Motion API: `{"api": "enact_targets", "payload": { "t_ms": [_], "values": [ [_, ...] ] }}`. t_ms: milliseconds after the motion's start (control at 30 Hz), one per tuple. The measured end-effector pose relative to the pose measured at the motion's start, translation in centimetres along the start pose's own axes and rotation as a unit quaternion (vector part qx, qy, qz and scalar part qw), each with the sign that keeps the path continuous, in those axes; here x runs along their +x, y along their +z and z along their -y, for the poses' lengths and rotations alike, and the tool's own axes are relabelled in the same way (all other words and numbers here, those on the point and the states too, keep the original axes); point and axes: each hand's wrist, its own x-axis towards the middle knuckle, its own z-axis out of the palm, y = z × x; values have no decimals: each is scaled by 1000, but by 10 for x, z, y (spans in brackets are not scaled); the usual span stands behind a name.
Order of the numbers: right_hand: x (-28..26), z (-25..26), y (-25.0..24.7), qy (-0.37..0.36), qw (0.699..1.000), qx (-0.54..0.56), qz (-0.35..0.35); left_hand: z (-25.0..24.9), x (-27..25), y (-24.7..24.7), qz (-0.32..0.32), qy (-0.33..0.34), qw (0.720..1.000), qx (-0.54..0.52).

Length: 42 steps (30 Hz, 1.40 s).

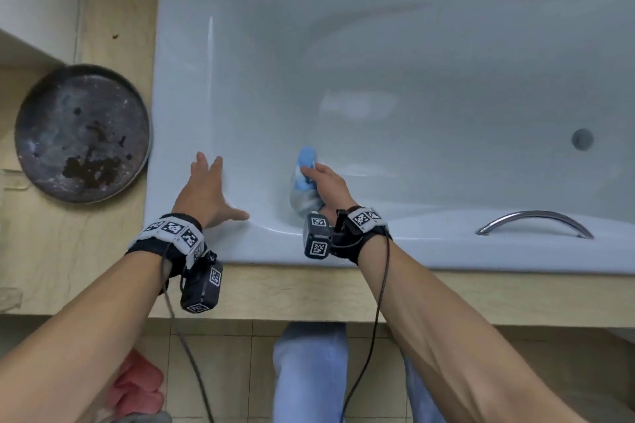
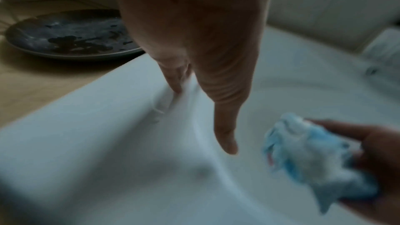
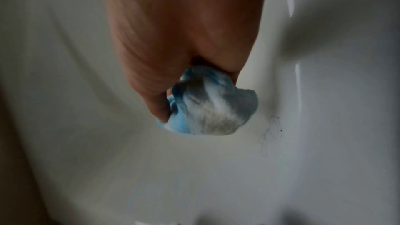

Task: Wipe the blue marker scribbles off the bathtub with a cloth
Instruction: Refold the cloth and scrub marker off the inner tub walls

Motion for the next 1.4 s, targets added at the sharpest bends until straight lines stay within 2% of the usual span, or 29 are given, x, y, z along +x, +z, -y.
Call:
{"api": "enact_targets", "payload": {
  "t_ms": [100, 167, 233, 300, 433, 533, 667, 767, 867, 967, 1033, 1100, 1167, 1267, 1367, 1400],
  "values": [
    [-25, 16, -6, -29, 998, -16, 52, -40, -6, -16, 14, 89, 991, -97],
    [-42, 20, -8, -29, 995, 0, 96, -67, -16, -22, 25, 139, 984, -107],
    [-59, 23, -9, -20, 987, 57, 146, -86, -26, -24, 29, 161, 979, -123],
    [-70, 22, -9, -17, 980, 88, 176, -95, -36, -22, 3, 178, 972, -153],
    [-96, 16, -14, -14, 984, 84, 157, -94, -59, -15, -30, 185, 963, -191],
    [-117, 13, -12, -5, 984, 82, 157, -90, -80, -17, -46, 195, 965, -172],
    [-140, 24, -4, 16, 979, 51, 195, -82, -98, -33, -97, 207, 963, -143],
    [-142, 24, 15, 43, 966, 33, 254, -68, -97, -39, -139, 187, 956, -176],
    [-122, 16, 34, 57, 957, 92, 269, -53, -78, -36, -108, 207, 953, -194],
    [-86, 12, 33, 44, 968, 84, 233, -36, -48, -28, -58, 216, 963, -148],
    [-51, 19, 16, 13, 982, 43, 183, -33, -22, -20, -63, 205, 972, -93],
    [-15, 31, -13, -16, 996, 6, 85, -47, 1, -12, -45, 205, 978, -19],
    [23, 43, -50, -40, 998, -35, -41, -73, 24, 0, -4, 225, 973, 45],
    [66, 66, -111, -92, 961, -169, -199, -123, 56, 29, 95, 275, 952, 98],
    [99, 92, -165, -90, 913, -328, -224, -168, 92, 68, 169, 294, 931, 132],
    [113, 100, -181, -84, 887, -397, -221, -181, 102, 80, 185, 297, 926, 143]
  ]
}}
